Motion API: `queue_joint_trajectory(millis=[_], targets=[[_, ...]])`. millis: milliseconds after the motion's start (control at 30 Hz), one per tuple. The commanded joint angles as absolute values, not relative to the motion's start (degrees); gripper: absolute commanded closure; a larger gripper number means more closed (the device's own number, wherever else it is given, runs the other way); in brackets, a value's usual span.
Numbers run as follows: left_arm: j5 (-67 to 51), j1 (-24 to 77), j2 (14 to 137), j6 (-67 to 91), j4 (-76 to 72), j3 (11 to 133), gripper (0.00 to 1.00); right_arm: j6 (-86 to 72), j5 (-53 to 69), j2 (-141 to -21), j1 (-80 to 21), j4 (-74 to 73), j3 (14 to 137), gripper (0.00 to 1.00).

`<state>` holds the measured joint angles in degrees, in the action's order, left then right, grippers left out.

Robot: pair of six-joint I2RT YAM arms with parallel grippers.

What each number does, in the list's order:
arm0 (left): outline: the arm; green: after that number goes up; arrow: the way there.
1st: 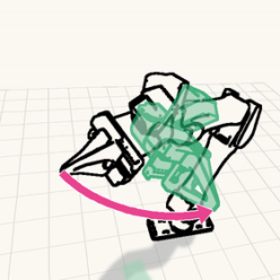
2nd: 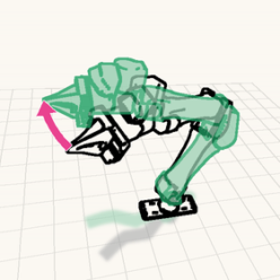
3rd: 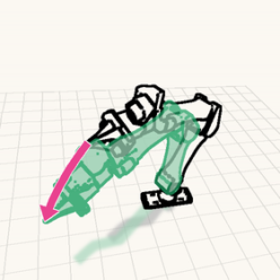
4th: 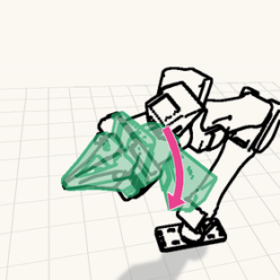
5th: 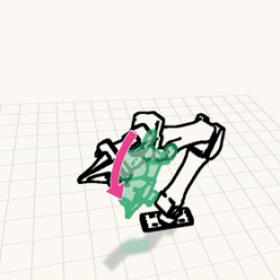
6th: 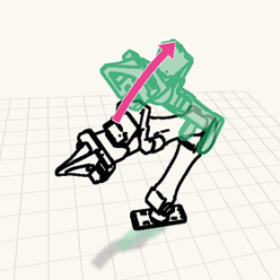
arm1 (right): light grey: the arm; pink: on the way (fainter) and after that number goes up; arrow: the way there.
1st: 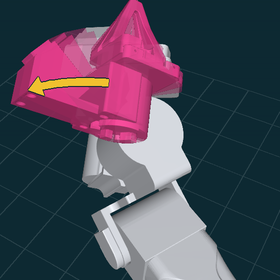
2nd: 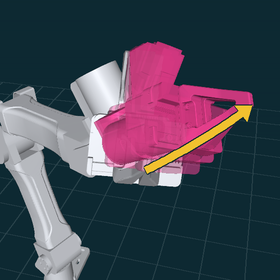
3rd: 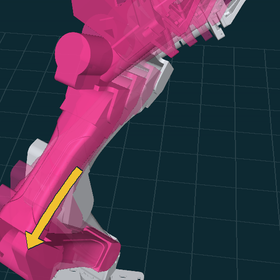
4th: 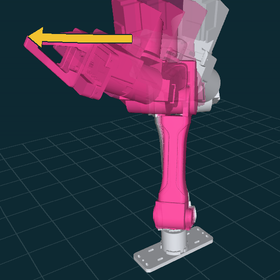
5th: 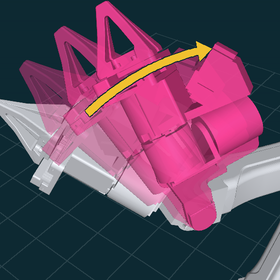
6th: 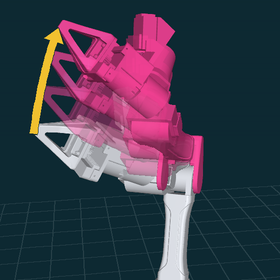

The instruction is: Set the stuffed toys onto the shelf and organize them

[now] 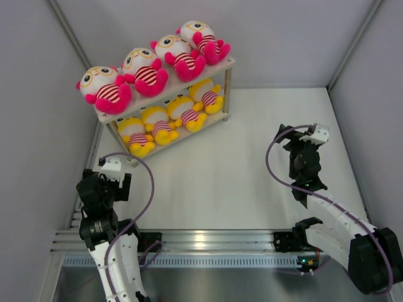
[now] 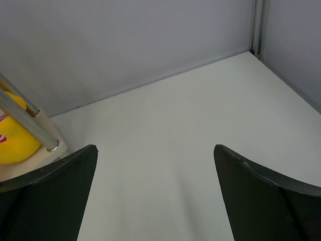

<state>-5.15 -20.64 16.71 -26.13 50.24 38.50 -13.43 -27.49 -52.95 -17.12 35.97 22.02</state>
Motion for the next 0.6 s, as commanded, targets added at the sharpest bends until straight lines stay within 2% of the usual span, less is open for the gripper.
queue_joint_trajectory(millis=[0,200,567], targets=[[-7.64,-21.01,16.44,-25.31,43.43,37.18,0.01,-11.95,-31.81,-54.49,-17.05,44.83,20.56,0.01],[-11.42,-21.01,15.73,-26.1,40.52,34.46,0.01,-13.97,-33.39,-55.37,-17.05,42.36,21.27,0.01],[-10.9,-20.92,15.03,-26.63,40.17,32.87,0.01,-15.99,-33.66,-56.96,-16.96,37.88,23.64,0.01]])
